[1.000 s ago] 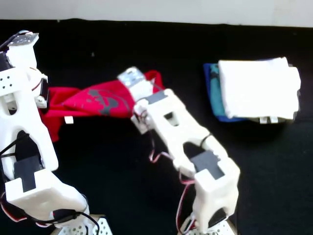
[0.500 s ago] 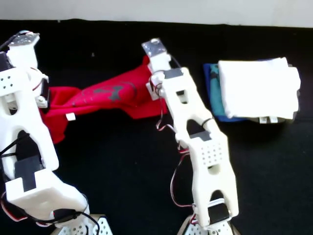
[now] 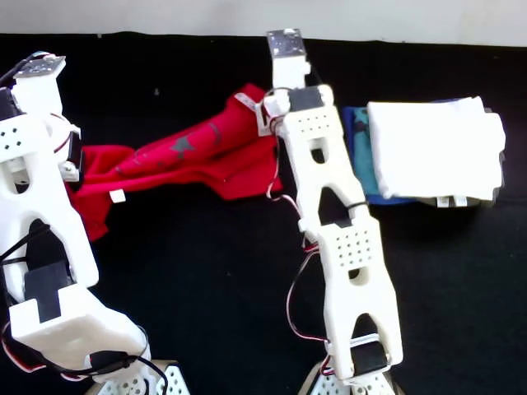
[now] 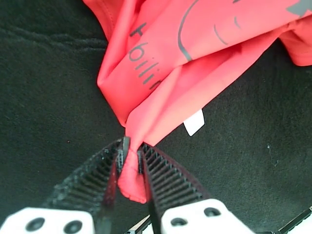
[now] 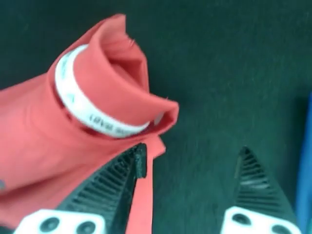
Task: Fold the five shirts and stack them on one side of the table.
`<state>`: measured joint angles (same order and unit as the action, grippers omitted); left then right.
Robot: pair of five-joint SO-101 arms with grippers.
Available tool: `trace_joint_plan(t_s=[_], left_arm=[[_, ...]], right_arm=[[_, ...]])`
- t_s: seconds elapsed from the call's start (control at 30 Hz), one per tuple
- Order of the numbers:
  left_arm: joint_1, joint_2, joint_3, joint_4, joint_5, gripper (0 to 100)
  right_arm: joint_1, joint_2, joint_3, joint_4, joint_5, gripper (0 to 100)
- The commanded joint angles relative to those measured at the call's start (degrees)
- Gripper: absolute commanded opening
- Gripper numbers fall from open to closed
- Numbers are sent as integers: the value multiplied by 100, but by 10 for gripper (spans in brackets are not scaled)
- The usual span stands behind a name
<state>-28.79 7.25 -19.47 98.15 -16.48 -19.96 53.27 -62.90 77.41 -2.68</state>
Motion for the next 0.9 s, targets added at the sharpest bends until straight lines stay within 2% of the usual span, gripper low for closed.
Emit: trace_joint_plan(t_s=[0.0, 0.17, 0.3, 0.43, 0.7, 0.87], left_arm=[[-57, -286, -13, -53, -18, 9], [-31, -286, -13, -62, -18, 9], [-22, -286, -13, -62, -18, 9], [-40, -277, -22, -62, -18, 9], [-312, -558, -242, 273, -18, 9], [-567, -1596, 75, 299, -53, 9]], right_arm=[[40, -75, -611, 708, 308, 293], [-189, -92, -1086, 1789, 615, 291], [-462, -57, -1279, 2360, 862, 190], [-699, -48, -1051, 2360, 1160, 123], [-892, -40, -356, 1815, 1169, 125], [-901, -40, -84, 1648, 1160, 159]])
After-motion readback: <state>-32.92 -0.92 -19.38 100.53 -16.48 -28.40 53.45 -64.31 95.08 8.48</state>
